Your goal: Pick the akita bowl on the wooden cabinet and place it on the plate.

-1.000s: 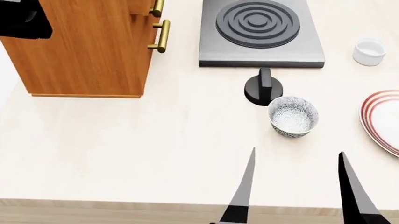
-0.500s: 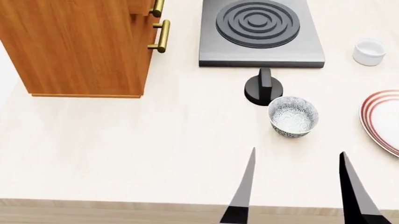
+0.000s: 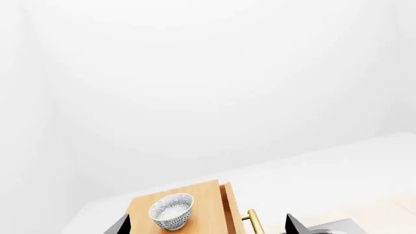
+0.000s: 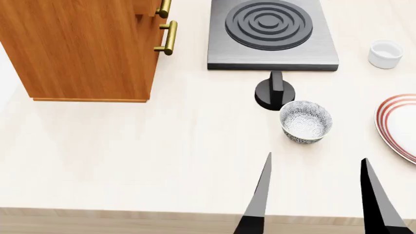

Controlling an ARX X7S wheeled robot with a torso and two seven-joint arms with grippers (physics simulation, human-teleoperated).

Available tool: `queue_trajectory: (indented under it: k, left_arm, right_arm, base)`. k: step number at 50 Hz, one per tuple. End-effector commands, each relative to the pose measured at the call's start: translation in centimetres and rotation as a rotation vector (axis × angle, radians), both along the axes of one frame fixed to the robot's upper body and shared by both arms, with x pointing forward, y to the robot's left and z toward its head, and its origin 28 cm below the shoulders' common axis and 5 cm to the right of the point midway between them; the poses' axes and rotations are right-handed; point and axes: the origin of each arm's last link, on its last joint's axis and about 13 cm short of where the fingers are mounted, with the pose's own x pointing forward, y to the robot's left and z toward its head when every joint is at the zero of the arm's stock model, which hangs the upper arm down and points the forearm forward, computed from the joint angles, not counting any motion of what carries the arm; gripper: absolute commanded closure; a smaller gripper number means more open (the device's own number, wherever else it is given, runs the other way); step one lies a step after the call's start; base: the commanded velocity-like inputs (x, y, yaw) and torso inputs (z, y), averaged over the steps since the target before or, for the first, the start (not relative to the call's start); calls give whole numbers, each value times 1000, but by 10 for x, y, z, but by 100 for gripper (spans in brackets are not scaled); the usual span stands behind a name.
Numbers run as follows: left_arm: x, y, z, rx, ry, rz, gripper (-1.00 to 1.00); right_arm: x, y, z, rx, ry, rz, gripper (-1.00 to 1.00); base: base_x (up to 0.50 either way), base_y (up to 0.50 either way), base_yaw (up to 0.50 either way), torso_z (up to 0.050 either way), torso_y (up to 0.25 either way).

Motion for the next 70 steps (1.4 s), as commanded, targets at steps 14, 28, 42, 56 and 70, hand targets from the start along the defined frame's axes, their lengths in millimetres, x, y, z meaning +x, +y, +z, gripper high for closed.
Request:
queue_trajectory:
  k: [14,28,42,56,70]
  left_arm:
    - [11,2,81,-61,146,9,-100]
    - [14,17,74,-116,271,26,-100]
    - [12,18,78,-110,244,37,-100]
    - [9,19,82,-109,234,38,-100]
    - [8,19,81,-114,241,29,-100]
  right_arm:
    - [-2,-1,1,9,-7,7,-100]
    - [-4,-1,2,7,-33,20,-100]
    - [-3,-1,1,3,-26,23,-100]
    - [-3,0,0,1,-17,26,-100]
    - [-3,0,1,1,-15,19,-100]
  base:
    - [0,0,0,0,0]
    - [100,0,0,0,0]
    - [500,0,0,0,0]
    - [434,0,0,0,0]
    - [119,0,0,0,1]
